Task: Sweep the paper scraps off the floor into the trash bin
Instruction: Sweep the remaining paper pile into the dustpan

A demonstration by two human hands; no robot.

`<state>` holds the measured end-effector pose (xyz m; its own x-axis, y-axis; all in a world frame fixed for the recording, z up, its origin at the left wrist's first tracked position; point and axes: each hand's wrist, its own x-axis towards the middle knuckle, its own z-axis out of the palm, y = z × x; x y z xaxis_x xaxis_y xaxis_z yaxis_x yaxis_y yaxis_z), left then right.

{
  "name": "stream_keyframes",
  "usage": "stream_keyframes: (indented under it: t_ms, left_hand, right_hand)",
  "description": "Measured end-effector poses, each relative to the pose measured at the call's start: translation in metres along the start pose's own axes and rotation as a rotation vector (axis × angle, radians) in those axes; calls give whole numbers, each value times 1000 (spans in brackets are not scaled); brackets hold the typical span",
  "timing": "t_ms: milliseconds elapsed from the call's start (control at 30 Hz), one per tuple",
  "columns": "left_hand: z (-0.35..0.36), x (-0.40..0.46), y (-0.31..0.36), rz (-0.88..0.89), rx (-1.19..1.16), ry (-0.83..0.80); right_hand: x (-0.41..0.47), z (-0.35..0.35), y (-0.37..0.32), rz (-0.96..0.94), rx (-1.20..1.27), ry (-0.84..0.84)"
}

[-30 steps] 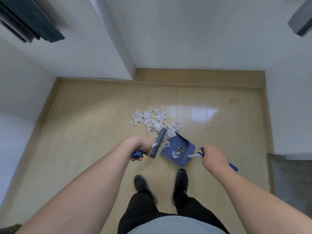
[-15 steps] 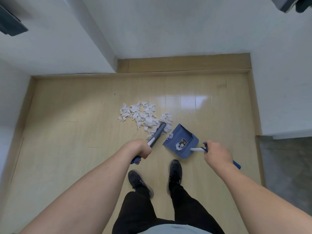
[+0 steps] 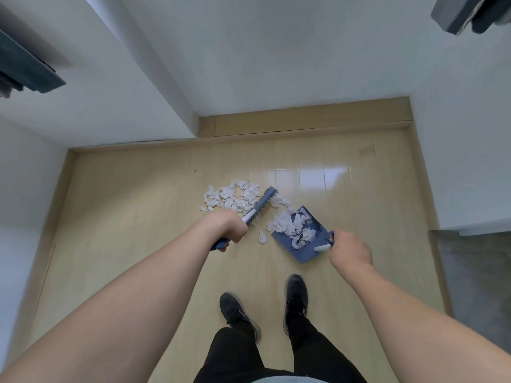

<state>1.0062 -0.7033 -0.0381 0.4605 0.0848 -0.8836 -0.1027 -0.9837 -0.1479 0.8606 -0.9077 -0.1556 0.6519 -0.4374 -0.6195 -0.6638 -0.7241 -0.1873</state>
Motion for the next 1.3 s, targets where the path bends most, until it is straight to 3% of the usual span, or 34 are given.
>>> stream_keyframes:
  t_ms: [300,533,800,1067,1300]
  left_hand:
    - [-1,51,48,78,89,-12]
    - [7,17,14,59,96,17]
    - [37,0,-12,21,-307,-20]
    - [74,44,1,-93,-793,-141]
    - [77,42,-3,-70,-807,-258]
  right_hand:
    - [31,-8,-12,-33,-7,25]
    - [26,-34,-2,-11,-33,-51]
    - [2,-45,4,-85,-230,-130]
    - [12,-32,0,-129,-237,-132]
    - [7,-22,1,-123,-168,-66]
